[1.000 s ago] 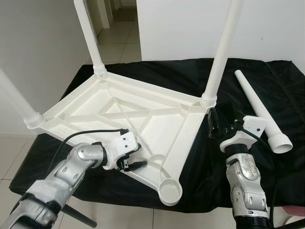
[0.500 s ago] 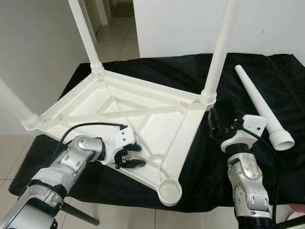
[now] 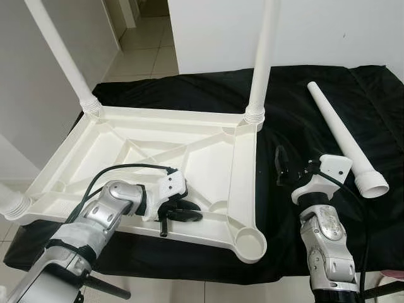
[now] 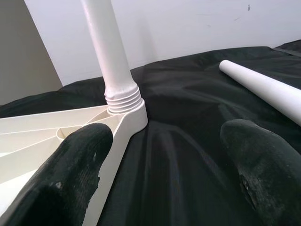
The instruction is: Building children table
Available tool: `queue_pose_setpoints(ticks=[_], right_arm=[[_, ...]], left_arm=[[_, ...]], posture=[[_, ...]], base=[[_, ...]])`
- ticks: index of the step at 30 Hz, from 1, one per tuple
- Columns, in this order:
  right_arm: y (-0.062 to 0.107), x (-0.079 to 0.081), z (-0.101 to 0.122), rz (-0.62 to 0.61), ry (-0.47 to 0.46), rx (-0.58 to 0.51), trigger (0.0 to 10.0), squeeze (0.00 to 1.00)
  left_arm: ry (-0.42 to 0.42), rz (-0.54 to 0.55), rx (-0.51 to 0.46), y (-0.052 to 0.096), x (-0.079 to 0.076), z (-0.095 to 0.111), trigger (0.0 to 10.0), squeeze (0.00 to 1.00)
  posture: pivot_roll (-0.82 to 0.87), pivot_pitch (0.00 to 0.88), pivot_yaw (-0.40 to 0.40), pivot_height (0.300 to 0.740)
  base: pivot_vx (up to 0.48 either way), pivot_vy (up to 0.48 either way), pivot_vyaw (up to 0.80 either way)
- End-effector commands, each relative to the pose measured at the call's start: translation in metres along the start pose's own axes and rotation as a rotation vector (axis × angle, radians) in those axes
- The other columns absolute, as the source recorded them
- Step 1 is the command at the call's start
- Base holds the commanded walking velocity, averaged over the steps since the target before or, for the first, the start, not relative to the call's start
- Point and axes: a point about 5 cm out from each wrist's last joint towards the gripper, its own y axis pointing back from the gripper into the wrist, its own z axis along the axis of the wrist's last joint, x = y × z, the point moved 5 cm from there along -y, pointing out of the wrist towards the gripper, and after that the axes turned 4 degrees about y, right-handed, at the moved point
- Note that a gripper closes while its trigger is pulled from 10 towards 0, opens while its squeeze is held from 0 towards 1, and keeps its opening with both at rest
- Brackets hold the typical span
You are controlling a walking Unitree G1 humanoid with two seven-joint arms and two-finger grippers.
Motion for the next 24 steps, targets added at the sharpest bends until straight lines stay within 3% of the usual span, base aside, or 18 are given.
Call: queue_pose_setpoints(ticks=[1, 2, 3, 4, 5, 7, 10, 11, 12, 13, 19, 22, 23, 24], right_arm=[[0.001, 0.004, -0.002, 0.008, 0.0, 0.007, 10.0, 0.0], [0.001, 0.004, -0.002, 0.008, 0.0, 0.007, 10.0, 0.0], [0.002, 0.004, -0.002, 0.005, 0.001, 0.006, 10.0, 0.0], [0.002, 0.004, -0.002, 0.005, 0.001, 0.006, 10.0, 0.0], [0.002, 0.001, -0.002, -0.009, 0.01, 0.004, 10.0, 0.0], [0.003, -0.005, -0.002, -0.052, 0.024, 0.001, 10.0, 0.0], [0.003, -0.008, -0.002, -0.067, 0.027, -0.001, 10.0, 0.0], [0.003, -0.013, -0.003, -0.099, 0.027, 0.003, 10.0, 0.64], [0.003, -0.017, -0.004, -0.122, 0.027, 0.006, 10.0, 0.64], [0.004, -0.023, -0.005, -0.152, 0.037, 0.012, 10.0, 1.0], [0.006, -0.037, -0.008, -0.221, 0.066, 0.025, 10.0, 1.0], [0.009, -0.053, -0.01, -0.309, 0.121, 0.046, 10.0, 1.0], [0.012, -0.062, -0.01, -0.357, 0.131, 0.047, 10.0, 0.96], [0.012, -0.062, -0.01, -0.357, 0.131, 0.047, 10.0, 0.96]], left_arm=[[0.059, 0.049, -0.041, -0.007, -0.003, -0.002, 10.0, 0.0], [0.059, 0.049, -0.041, -0.007, -0.003, -0.002, 10.0, 0.0], [0.068, 0.041, -0.068, -0.009, -0.007, 0.003, 10.0, 0.6], [0.068, 0.041, -0.068, -0.009, -0.007, 0.003, 10.0, 0.6], [0.077, 0.048, -0.113, -0.012, -0.009, 0.012, 10.0, 1.0], [0.086, 0.094, -0.219, -0.016, -0.011, 0.035, 10.0, 1.0], [0.089, 0.119, -0.252, -0.016, -0.01, 0.042, 10.0, 1.0], [0.112, 0.163, -0.317, -0.014, -0.005, 0.057, 10.0, 0.0], [0.13, 0.192, -0.362, -0.012, -0.002, 0.067, 10.0, 0.0], [0.148, 0.213, -0.407, -0.01, 0.0, 0.078, 10.0, 0.0], [0.15, 0.273, -0.5, 0.001, 0.006, 0.107, 10.0, 0.0], [0.175, 0.329, -0.541, 0.008, 0.012, 0.12, 10.0, 0.0], [0.187, 0.354, -0.566, 0.013, 0.015, 0.127, 10.0, 0.0], [0.187, 0.354, -0.566, 0.013, 0.015, 0.127, 10.0, 0.0]], posture=[[-0.12, 0.092, 0.144, 0.74], [-0.12, 0.092, 0.144, 0.74], [-0.12, 0.089, 0.144, 0.74], [-0.12, 0.089, 0.144, 0.74], [-0.12, 0.087, 0.144, 0.74], [-0.12, 0.086, 0.141, 0.74], [-0.12, 0.086, 0.141, 0.74], [-0.12, 0.084, 0.14, 0.74], [-0.12, 0.084, 0.14, 0.74], [-0.12, 0.085, 0.137, 0.74], [-0.11, 0.085, 0.133, 0.74], [-0.11, 0.087, 0.135, 0.74], [-0.11, 0.092, 0.138, 0.74], [-0.11, 0.092, 0.138, 0.74]], base=[[0.0, 0.0, 0.0], [0.0, 0.0, 0.0], [0.0, 0.0, 0.0], [0.0, 0.0, 0.0], [0.0, 0.0, 0.0], [0.0, 0.0, 0.0], [0.0, 0.0, 0.0], [0.0, 0.0, 0.0], [0.0, 0.0, 0.0], [0.0, 0.0, 0.0], [0.0, 0.0, 0.0], [0.0, 0.0, 0.0], [0.0, 0.0, 0.0], [0.0, 0.0, 0.0]])
